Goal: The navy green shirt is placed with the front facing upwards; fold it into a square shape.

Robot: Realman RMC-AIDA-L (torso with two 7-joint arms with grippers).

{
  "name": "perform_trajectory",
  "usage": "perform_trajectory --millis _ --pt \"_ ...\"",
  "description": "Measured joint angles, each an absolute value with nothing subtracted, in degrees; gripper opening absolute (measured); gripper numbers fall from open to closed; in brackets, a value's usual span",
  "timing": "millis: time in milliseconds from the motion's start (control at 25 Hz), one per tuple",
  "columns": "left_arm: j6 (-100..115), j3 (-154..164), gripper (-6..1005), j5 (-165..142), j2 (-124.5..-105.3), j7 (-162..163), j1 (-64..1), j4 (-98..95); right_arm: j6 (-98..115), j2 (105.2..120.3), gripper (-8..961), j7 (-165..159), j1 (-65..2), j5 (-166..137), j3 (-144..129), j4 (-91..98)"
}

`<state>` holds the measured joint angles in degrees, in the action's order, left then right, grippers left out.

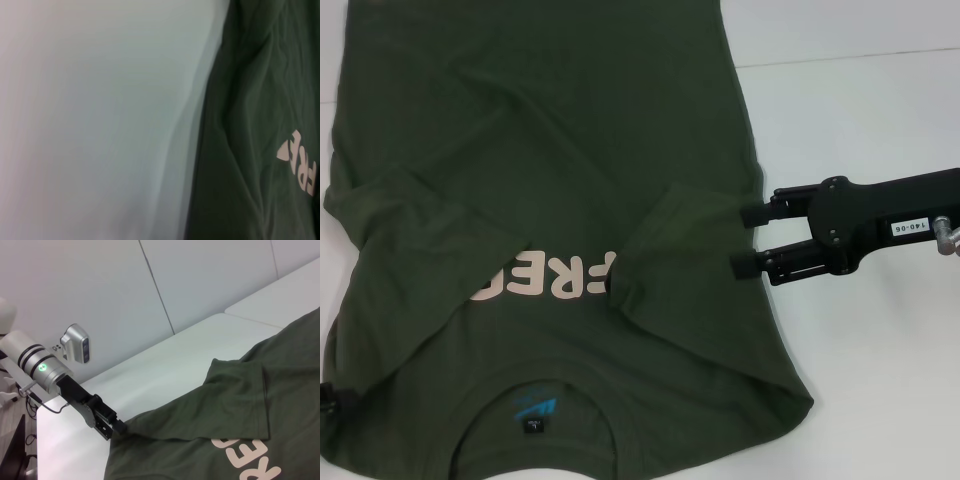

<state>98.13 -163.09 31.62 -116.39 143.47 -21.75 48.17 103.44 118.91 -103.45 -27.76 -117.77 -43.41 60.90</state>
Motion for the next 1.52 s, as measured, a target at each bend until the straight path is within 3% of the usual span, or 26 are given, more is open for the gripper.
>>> perform_trajectory --millis 440,880,960,1280,1520 --pt "97.92 -161.37 654 31.44 -116.12 143.38 -22.38 48.60 103.72 118.57 867 -103.45 -27.94 -117.77 -42.85 59.83" --pt "98.51 -160.29 137 31.45 -116.04 143.58 -22.43 48.51 103.62 117.97 867 -105.39 -28.06 -118.38 -42.79 59.76" --pt "98.54 -160.18 28 31.49 -116.01 143.60 -22.49 48.51 103.43 116.58 866 -111.51 -28.04 -120.55 -42.62 59.57" --pt "98.61 -160.16 28 31.70 -115.83 143.43 -22.73 48.74 105.44 113.26 866 -124.52 -27.71 -122.72 -41.14 57.62" --pt "98.59 -160.20 28 31.86 -115.52 143.13 -23.04 48.87 106.59 108.40 866 -135.84 -29.79 -127.62 -41.14 47.01"
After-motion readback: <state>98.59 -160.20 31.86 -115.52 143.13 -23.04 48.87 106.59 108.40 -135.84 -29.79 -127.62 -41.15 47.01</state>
